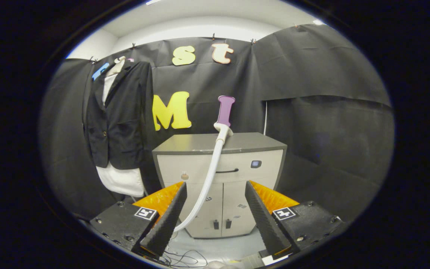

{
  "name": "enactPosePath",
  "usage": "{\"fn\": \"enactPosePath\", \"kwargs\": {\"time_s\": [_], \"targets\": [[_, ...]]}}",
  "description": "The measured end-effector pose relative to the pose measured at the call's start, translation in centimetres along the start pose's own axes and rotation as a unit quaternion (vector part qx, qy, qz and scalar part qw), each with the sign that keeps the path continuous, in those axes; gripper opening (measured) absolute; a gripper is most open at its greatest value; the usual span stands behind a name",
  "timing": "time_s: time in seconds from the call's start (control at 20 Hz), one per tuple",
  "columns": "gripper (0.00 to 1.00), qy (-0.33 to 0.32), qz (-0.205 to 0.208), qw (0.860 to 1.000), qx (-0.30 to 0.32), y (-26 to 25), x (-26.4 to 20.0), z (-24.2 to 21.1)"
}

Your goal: Iron the clothes twice with a garment steamer, once on the left side and once on the right side.

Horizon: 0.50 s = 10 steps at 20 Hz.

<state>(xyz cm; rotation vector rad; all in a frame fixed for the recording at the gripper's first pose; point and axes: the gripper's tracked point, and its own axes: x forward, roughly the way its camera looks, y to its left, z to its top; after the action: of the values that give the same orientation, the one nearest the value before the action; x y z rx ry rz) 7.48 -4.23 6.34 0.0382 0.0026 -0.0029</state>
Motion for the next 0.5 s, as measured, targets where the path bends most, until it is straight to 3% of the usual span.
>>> {"fn": "enactPosePath", "kwargs": {"time_s": [0.5], "targets": [[0.98,0.013,0.035,0.999,0.006,-3.6,18.2,8.9]]}}
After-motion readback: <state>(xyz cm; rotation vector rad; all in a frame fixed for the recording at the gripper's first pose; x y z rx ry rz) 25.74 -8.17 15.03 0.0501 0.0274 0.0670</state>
